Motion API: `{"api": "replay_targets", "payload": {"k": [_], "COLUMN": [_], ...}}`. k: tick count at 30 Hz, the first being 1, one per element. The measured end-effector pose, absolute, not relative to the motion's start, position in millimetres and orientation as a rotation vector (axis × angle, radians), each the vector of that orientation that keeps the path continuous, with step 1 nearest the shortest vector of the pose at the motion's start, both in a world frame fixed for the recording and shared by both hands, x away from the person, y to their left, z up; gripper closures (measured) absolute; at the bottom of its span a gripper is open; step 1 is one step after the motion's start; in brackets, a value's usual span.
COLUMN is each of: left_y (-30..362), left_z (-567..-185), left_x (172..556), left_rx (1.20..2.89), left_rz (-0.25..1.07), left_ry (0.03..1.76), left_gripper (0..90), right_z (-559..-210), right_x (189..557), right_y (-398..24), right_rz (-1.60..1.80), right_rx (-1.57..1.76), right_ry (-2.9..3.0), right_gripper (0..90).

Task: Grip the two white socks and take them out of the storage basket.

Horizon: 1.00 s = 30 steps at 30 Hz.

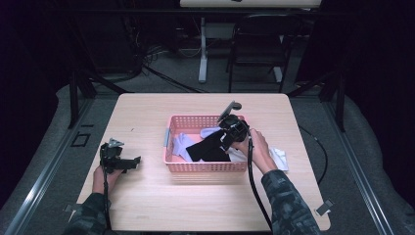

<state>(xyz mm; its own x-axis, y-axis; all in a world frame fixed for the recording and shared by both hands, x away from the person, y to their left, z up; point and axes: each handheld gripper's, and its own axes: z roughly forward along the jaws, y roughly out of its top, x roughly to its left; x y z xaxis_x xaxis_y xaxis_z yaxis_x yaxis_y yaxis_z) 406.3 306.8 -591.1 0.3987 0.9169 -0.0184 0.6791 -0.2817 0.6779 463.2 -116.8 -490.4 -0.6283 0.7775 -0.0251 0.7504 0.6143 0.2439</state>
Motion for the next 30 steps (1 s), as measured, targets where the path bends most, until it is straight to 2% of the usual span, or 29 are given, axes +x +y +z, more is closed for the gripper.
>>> {"api": "replay_targets", "payload": {"k": [11, 21, 30], "left_y": [306.8, 306.8, 306.8], "left_z": [-591.1, -591.1, -591.1], "left_x": [406.3, 406.3, 406.3], "left_rx": [2.053, 2.054, 2.054], "left_rz": [0.508, 0.508, 0.507], "left_ry": [1.357, 1.357, 1.357], "left_gripper": [0.3, 0.3, 0.3], "right_z": [-519.0, -524.2, -505.1], "right_x": [468.7, 470.2, 465.6], "right_y": [-115.3, -116.1, -120.5], "right_rz": [0.176, 0.098, 0.218], "right_rx": [1.313, 1.304, 1.294], "right_ry": [2.724, 2.758, 2.756], "right_gripper": [56.1, 78.3, 81.1]}}
